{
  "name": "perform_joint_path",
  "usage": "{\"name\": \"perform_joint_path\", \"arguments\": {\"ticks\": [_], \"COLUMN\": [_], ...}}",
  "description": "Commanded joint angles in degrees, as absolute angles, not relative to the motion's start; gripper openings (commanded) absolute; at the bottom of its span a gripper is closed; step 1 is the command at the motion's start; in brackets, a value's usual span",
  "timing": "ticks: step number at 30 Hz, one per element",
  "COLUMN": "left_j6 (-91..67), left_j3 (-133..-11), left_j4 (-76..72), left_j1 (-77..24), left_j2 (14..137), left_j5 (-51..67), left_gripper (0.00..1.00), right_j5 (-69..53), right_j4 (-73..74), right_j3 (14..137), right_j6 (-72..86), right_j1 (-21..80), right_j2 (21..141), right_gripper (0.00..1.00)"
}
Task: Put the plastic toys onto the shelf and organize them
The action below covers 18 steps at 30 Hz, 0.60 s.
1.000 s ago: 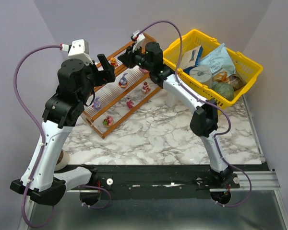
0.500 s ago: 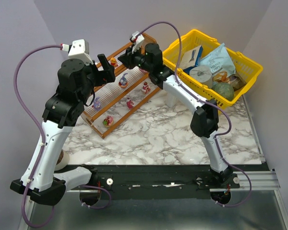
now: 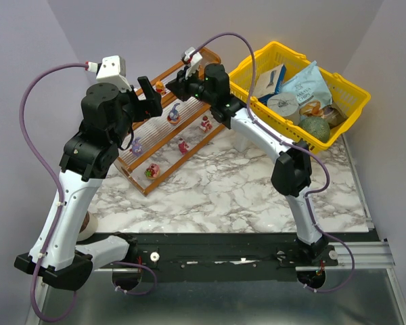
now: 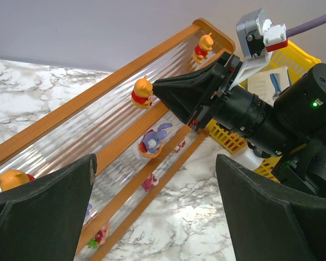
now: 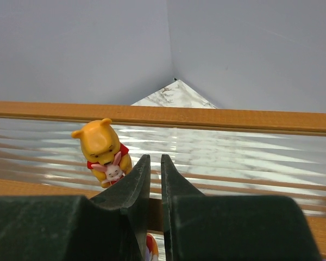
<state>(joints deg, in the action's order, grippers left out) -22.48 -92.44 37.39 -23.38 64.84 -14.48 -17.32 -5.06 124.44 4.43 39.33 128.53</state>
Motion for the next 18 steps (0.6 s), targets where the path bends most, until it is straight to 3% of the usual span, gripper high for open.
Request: {"name": "perform_joint_path", "arguments": {"ticks": [1,18], "left_j6": [-21.88,-21.97], "left_j3": [-94.22,-93.60], "left_j4": [37.70,38.06], "left_j1": [-23.38,-23.29], "left_j2": [65.21,64.86], "left_j5": [-15.29,-15.12], "left_gripper": [0.99,0.99], "right_j5": [-19.16,-21.18], "right_j4": [-2.37,-5.10], "right_j3": [122.26,116.72], "right_j6": [3.87,3.60], "right_j1": [39.99,40.25], "right_j2": [127.09,124.37], "right_gripper": [0.19,0.18]}}
